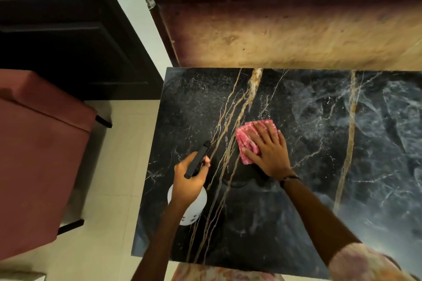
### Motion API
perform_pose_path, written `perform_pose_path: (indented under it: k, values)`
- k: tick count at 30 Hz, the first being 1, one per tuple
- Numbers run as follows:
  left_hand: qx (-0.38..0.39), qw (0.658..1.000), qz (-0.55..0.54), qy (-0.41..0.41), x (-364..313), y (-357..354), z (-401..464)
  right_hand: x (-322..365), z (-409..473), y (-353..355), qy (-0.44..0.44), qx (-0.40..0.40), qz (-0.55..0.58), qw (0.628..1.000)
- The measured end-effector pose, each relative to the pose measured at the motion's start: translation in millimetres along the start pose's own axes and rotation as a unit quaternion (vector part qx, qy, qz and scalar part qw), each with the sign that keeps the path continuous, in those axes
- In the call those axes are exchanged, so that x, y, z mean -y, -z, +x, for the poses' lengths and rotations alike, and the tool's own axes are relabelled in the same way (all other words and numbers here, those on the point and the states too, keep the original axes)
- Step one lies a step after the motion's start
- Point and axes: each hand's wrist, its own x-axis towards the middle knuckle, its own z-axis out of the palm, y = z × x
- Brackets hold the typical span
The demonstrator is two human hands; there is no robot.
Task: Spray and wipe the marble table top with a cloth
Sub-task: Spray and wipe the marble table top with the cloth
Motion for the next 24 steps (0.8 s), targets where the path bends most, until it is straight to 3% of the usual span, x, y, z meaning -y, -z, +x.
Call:
perform_pose_path:
  k: [2, 4, 9, 13, 15, 19, 22, 24]
  values:
    - [-0.005, 1.0, -0.008, 0.011, 2.5, 0.8, -5.9, 27.0, 19.5, -3.5, -0.063, -0.007, 0.023, 0.998]
    - [-0.012, 1.0, -0.01, 0.021, 4.6, 1.3, -13.3, 57.8, 29.0, -6.6, -0.065, -0.017, 0.034, 0.997]
    - [-0.02, 0.999, 0.002, 0.041, 10.0, 1.3, -25.9, 105.9, -13.5, -26.0, 0.103, -0.004, 0.029, 0.994]
    - [-0.008, 0.999, -0.009, 0.037, 9.3, 1.9, -39.5, 77.7, -78.6, -35.6, 0.164, 0.011, 0.0, 0.986]
    - [-0.003, 0.999, -0.015, 0.031, 8.8, 3.3, -48.5, 40.8, -96.9, -31.7, 0.149, -0.007, -0.012, 0.989]
    - [-0.002, 1.0, -0.007, 0.027, 14.6, 6.5, -66.9, -4.9, -82.0, -15.0, 0.024, 0.0, -0.012, 1.0]
    - [0.003, 0.999, -0.012, 0.032, 17.6, 7.4, -84.4, 18.8, -52.7, -11.1, -0.062, 0.007, 0.014, 0.998]
    - [0.0, 1.0, -0.019, 0.025, 19.6, 8.1, -95.4, 48.1, -43.2, -15.4, -0.057, 0.005, 0.016, 0.998]
